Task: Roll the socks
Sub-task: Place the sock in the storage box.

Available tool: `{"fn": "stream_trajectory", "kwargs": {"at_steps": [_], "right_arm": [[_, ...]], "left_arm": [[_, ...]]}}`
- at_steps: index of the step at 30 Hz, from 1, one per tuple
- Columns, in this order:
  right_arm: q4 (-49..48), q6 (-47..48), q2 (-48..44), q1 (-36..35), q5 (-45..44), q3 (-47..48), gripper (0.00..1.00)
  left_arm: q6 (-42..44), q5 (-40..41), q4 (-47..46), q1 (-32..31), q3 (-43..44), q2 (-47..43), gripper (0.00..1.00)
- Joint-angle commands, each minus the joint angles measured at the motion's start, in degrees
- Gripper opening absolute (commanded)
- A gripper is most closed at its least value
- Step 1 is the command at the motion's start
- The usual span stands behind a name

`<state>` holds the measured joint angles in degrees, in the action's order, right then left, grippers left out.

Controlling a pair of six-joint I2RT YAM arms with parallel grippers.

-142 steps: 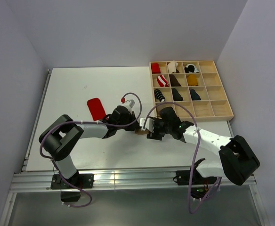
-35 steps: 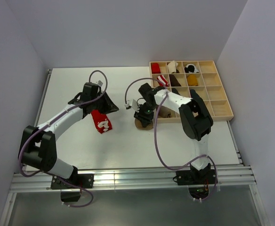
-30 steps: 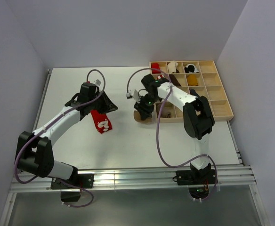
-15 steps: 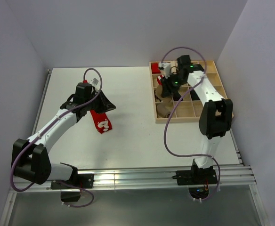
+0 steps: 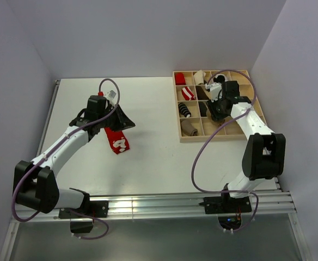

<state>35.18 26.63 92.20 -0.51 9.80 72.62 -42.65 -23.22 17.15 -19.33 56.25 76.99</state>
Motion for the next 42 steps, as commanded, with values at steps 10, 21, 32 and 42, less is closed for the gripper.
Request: {"fn": "stream_trajectory", "kwargs": {"at_steps": [10, 21, 32, 42], "right_arm": [[-15.8, 0.6, -3.3, -3.0, -18.2, -11.0, 0.0], [-16.7, 1.2, 1.2, -8.1, -20.1, -14.5, 0.0], [-8.9, -2.4, 8.2, -6.6, -10.1, -9.1, 0.0], [-0.9, -4.1, 14.6, -3.1, -0.4, -3.2, 0.0]], "left_arm": [[2.5, -2.2, -0.4, 0.8, 1.5, 0.3, 0.22], [2.7, -2.2, -0.5, 0.9, 1.1, 1.2, 0.22], [2.8, -3.2, -0.6, 0.9, 1.1, 2.5, 0.22], [3.1, -3.7, -0.3, 0.9, 1.7, 3.3, 0.21]]}}
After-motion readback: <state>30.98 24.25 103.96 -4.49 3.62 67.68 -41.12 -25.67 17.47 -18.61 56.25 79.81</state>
